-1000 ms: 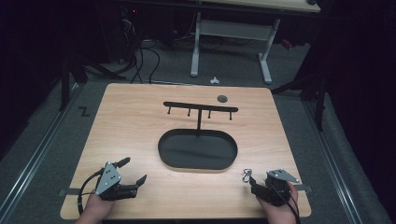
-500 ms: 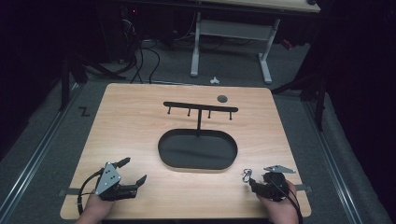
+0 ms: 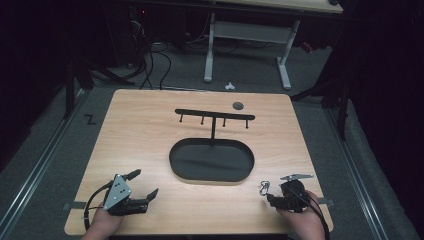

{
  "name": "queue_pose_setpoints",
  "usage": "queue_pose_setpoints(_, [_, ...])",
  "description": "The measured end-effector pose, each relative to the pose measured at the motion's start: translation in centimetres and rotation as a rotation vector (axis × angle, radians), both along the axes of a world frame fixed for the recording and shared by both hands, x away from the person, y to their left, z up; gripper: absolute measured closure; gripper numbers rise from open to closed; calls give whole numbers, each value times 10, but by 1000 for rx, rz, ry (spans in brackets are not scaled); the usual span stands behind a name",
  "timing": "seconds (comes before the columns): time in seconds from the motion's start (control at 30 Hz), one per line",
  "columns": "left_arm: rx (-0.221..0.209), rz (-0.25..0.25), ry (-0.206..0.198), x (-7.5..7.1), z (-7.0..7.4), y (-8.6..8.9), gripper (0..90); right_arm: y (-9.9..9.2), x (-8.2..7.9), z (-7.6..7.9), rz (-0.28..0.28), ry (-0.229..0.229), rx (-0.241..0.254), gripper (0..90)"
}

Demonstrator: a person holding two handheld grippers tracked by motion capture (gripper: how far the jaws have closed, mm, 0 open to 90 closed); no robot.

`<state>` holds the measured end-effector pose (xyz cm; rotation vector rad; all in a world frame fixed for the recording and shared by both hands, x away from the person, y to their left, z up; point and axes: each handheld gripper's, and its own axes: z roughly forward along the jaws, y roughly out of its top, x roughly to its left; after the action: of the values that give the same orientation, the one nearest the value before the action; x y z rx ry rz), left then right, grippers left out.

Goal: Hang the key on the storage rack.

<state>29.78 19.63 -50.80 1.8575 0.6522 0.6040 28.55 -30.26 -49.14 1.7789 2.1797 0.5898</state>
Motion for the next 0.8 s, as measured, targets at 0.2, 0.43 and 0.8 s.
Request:
queue_pose_setpoints(0.2, [3,4,3,2,-1,-2,151,1,3,-1,35,71,-20,389])
queue_pose_setpoints(0.43, [0,-4,-4,-1,0,0,152,10,8,-1,61,104,-43,402])
queue_pose_setpoints(0.8, [6,0,2,1,0,-1,151,19,25,8,121,160,-102,417])
